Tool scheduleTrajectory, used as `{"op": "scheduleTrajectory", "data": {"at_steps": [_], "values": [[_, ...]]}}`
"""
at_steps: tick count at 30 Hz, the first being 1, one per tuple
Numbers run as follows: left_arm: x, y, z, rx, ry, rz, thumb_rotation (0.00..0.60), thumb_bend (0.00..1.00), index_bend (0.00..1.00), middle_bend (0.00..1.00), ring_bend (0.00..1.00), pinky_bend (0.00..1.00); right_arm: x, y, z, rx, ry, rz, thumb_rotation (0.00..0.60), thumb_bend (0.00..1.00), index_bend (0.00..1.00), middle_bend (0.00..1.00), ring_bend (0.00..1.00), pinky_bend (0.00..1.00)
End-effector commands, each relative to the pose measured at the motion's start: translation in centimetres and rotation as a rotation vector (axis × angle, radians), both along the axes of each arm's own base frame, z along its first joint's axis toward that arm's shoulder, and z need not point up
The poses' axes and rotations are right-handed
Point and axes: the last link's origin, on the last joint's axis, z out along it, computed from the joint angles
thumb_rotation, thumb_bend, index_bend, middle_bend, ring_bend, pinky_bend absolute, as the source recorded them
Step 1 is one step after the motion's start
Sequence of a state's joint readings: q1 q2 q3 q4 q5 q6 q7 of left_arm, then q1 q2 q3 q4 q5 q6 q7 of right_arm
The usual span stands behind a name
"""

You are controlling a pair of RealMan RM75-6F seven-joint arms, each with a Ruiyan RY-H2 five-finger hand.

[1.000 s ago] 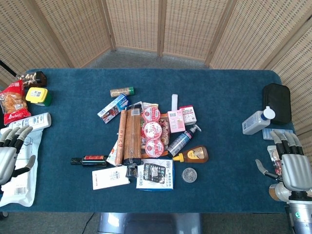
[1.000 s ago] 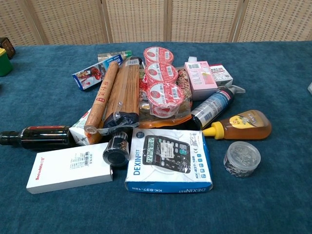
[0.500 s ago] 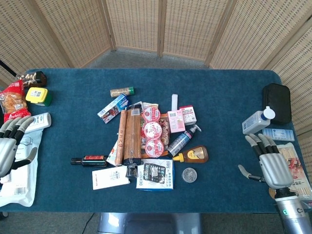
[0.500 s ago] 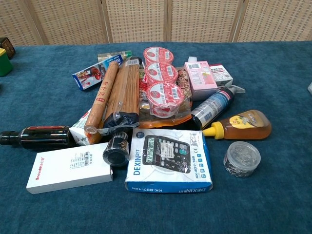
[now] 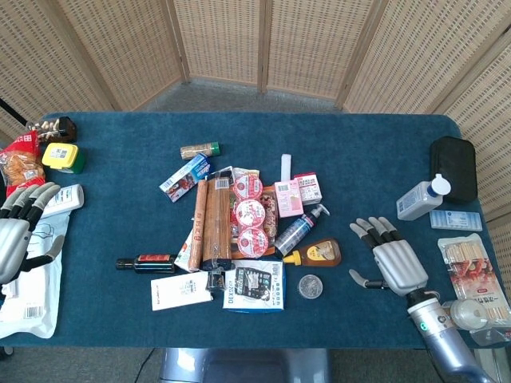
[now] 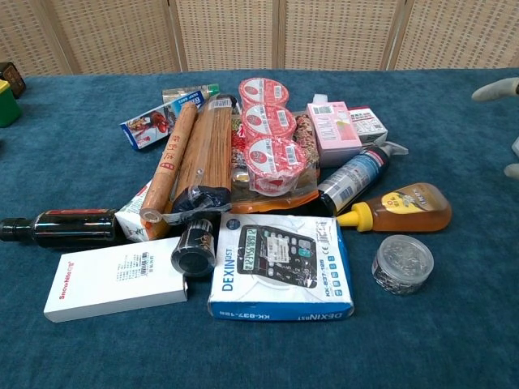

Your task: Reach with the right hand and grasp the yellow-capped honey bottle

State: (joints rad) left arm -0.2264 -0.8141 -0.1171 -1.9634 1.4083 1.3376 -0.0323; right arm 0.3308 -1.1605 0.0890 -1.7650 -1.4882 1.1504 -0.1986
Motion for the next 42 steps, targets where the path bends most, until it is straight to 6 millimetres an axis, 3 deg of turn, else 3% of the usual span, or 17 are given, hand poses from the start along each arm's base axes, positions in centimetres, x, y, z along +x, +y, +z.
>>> {"op": "scheduleTrajectory", "data": {"at_steps": [1,20,29,42], "values": [[-0.1,-0.1,0.1,0.000,0.001,0.004,0.600,0.47,0.00,0.00,0.00,0.00,0.3,-0.4,-0.8,0.014,0.008,0.008,0.369,0.34,0.00,0.08,0.00,0.00],[0.3,0.2,-0.2,-0.011,0.004,-0.008,0.600,0.46,0.00,0.00,0.00,0.00,0.3,-1.6,-4.5,0.053,0.135,0.026,0.375,0.35,0.00,0.00,0.00,0.00],[0.3,0.0,-0.2,-0.009,0.005,-0.009,0.600,0.46,0.00,0.00,0.00,0.00,0.3,-2.2,-6.4,0.080,0.171,0.034,0.406,0.36,0.00,0.00,0.00,0.00],[0.2,0.1,-0.2,-0.006,0.001,-0.013,0.600,0.46,0.00,0.00,0.00,0.00,0.5,-3.1,-8.2,0.130,0.202,0.034,0.408,0.35,0.00,0.00,0.00,0.00]]}}
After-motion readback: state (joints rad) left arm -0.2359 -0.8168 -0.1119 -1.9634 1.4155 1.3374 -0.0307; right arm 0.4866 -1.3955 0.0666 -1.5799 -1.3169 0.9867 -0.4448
